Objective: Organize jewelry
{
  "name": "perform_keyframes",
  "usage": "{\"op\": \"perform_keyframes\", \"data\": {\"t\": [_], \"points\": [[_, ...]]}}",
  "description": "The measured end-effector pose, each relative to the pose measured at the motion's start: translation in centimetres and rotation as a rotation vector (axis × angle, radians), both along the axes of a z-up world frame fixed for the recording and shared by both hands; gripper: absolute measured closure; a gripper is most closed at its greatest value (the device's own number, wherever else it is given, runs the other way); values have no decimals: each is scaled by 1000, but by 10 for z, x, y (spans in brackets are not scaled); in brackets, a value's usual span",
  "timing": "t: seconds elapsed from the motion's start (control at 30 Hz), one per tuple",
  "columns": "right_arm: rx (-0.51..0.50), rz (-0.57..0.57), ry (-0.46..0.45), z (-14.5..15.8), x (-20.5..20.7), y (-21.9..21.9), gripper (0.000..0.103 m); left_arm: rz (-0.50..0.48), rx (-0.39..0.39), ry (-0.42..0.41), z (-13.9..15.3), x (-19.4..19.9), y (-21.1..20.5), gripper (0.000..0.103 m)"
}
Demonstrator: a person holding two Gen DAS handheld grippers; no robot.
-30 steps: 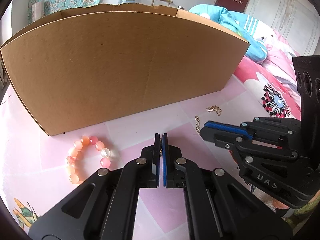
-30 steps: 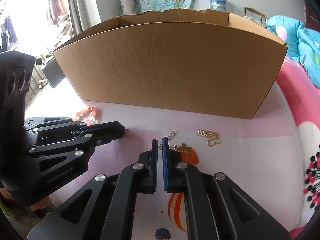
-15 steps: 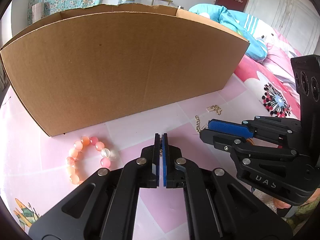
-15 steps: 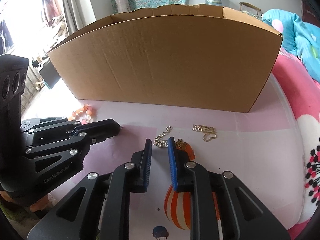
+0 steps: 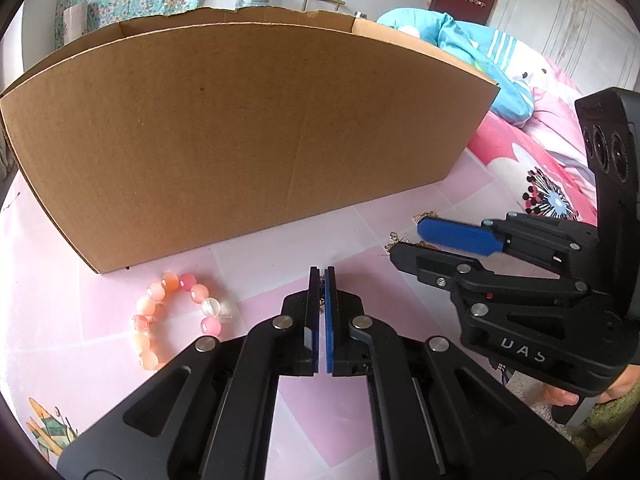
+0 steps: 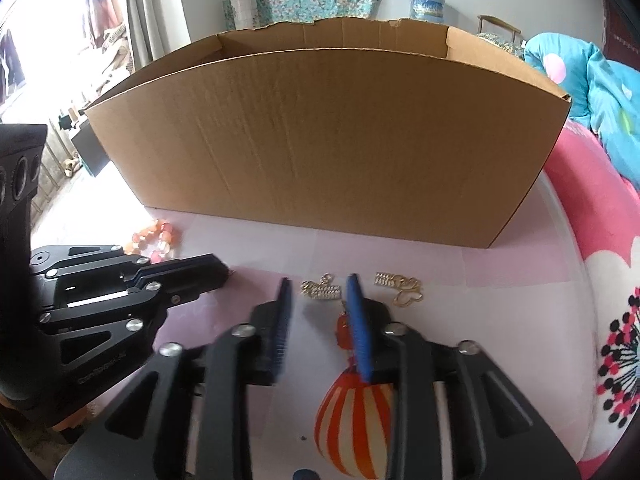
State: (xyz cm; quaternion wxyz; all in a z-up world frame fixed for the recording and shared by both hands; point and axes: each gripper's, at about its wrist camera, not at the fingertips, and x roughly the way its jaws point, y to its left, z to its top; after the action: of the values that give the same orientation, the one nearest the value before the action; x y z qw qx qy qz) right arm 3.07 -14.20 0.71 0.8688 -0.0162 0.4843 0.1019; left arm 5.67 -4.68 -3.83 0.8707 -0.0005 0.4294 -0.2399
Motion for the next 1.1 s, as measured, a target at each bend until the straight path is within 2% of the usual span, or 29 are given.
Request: {"op": "perform_keyframes", "data": {"t": [0.37,0.43,0.5,0.53,0.63,0.77,1.0,1.1], "points": [[-25,44,-3,-6,10,4,72,-1,-4,0,1,0,0,101],[-24,53,-2,-5,9,5,79,-1,-5,0,1,0,0,101],[-10,65,6,-4,9,4,95,-2,-7,-1,1,1,2,101],[7,72,14,-4,9,4,97,-2,-8,-3,1,0,2,101],[11,75,14,-2,9,4,99,-4,-10,-8,1,0,2,101],[87,52,16,4,7,-4,100,-7,-20,-9,1,0,5,102],[205,-7,-44,36,3,-33,100,-11,-30,-24,5,-4,5,102],[210,-7,-68,46,2,-36,100,-14,-22,-45,9,-8,4,102]]}}
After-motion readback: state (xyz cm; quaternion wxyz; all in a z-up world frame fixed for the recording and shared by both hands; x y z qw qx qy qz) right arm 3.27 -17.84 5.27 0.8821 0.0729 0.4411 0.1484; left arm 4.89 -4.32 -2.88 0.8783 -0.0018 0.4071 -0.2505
